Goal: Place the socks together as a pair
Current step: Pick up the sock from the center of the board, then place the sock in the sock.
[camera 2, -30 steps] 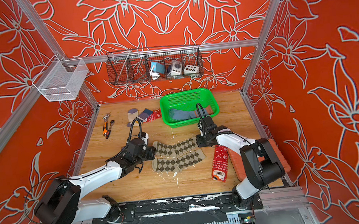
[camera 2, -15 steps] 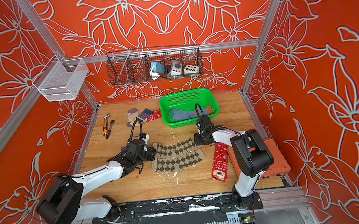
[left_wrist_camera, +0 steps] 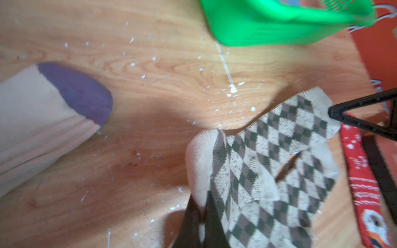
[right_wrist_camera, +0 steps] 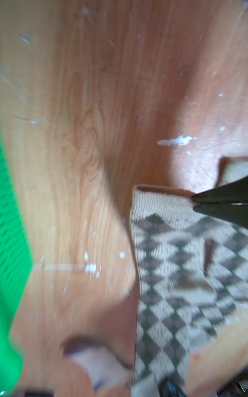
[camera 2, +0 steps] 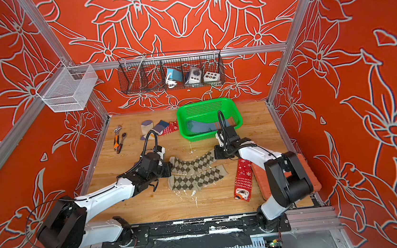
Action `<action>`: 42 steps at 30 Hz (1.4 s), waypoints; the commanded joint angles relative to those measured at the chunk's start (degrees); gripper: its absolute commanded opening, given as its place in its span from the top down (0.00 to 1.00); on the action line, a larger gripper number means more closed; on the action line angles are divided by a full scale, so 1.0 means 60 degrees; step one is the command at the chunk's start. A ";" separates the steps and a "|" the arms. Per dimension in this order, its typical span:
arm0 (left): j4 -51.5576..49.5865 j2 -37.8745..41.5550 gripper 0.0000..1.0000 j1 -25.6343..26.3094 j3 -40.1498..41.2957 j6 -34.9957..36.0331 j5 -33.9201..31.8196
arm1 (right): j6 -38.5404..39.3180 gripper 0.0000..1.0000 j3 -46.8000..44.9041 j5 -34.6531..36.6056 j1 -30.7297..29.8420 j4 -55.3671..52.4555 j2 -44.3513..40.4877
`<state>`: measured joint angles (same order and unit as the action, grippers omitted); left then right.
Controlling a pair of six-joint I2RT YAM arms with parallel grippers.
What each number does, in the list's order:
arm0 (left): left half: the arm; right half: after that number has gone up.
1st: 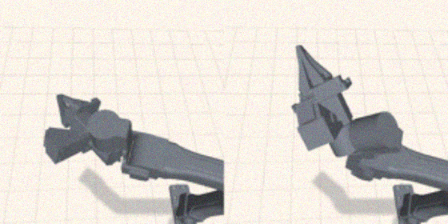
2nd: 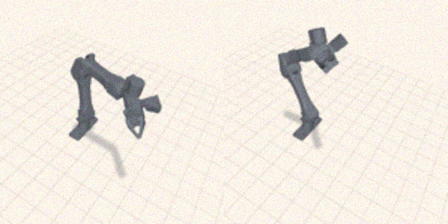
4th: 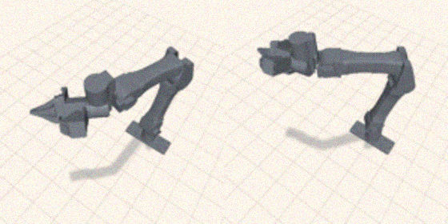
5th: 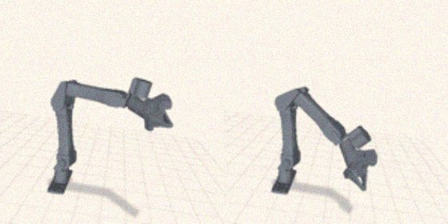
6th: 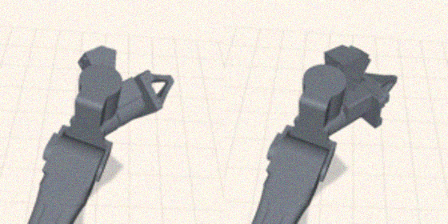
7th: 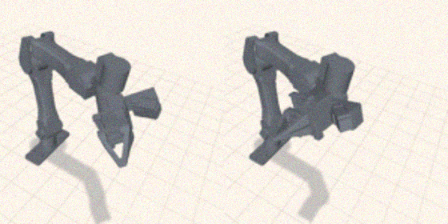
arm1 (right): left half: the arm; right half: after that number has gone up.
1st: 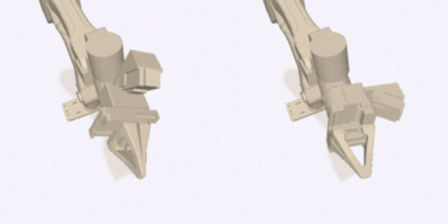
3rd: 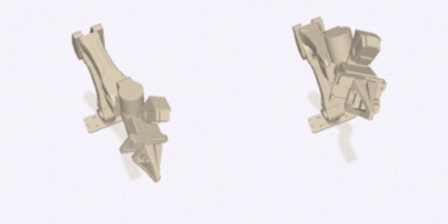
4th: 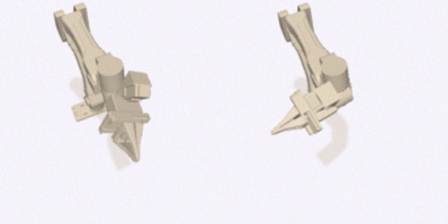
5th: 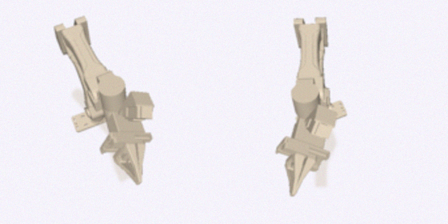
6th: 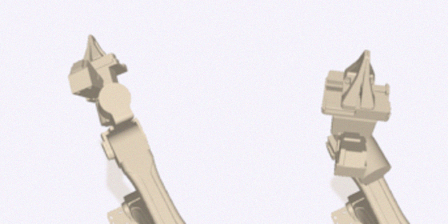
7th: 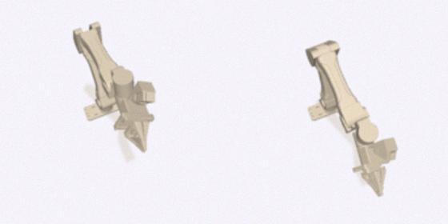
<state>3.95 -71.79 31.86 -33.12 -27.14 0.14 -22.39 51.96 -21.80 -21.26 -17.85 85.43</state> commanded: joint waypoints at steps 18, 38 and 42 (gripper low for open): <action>-0.1350 0.2822 1.00 0.1194 0.1145 -0.0691 0.0138 | -0.0051 1.00 -0.1706 -0.1054 -0.0046 -0.1611 -0.3338; -0.0346 0.1251 0.97 0.1194 0.1958 -0.0672 -0.0329 | -0.0062 1.00 -0.1938 0.0190 -0.0032 -0.0197 -0.1263; -0.0233 0.1012 0.92 0.1194 0.2035 -0.0683 -0.0343 | -0.0106 1.00 -0.2020 0.0365 -0.0025 0.0141 -0.0960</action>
<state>0.62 -65.01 38.70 -21.45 -31.16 -0.89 -22.48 40.97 -21.87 -21.26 -19.53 78.76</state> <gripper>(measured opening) 0.078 0.042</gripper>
